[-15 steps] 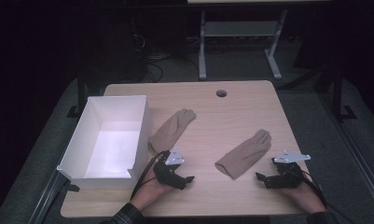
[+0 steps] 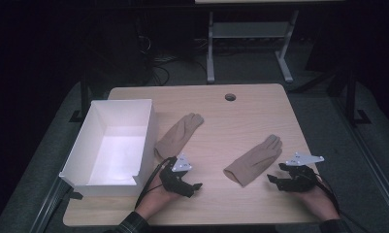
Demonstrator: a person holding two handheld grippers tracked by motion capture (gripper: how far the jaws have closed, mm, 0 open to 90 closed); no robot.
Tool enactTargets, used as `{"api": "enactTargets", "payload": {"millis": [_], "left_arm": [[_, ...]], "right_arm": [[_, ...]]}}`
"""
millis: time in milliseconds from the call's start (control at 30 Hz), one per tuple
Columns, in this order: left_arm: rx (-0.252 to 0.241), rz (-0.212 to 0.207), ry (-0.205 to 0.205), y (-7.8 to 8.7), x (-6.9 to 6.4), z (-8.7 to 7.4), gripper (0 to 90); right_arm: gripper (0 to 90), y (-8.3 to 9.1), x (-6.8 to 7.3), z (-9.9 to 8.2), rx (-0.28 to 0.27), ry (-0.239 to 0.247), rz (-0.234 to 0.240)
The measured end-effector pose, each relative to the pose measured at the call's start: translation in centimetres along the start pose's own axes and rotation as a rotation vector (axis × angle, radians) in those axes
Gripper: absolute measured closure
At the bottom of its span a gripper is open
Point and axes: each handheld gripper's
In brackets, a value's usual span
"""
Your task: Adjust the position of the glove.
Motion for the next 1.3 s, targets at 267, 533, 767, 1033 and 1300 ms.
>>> {"api": "enactTargets", "payload": {"millis": [267,533,767,1033,1300], "left_arm": [[-0.004,0.003,0.005,-0.1,0.0,0.1,13.0],[-0.002,0.002,0.004,-0.1,0.0,0.1,12.9],[-0.003,0.001,0.006,-0.1,0.0,0.1,13.0],[-0.003,0.001,0.008,-0.1,0.0,0.1,13.0],[-0.003,-0.003,0.011,-0.2,-0.1,0.1,13.0]], "right_arm": [[87.2,-0.1,0.7,2.2,-0.02,0.007,0.097],[90.0,-1.5,1.9,4.2,-0.012,0.057,0.15],[90.0,-2.6,2.9,5.8,-0.025,0.089,0.179],[90.0,-4.3,4.4,7.5,-0.03,0.123,0.213],[90.0,-6.1,5.7,8.6,-0.008,0.153,0.234]]}}
Point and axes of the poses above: each handheld gripper's, and its own axes: y roughly backward along the jaws, z roughly out of its top, x roughly to its left, and after that the axes turned 6 degrees about x, right-handed
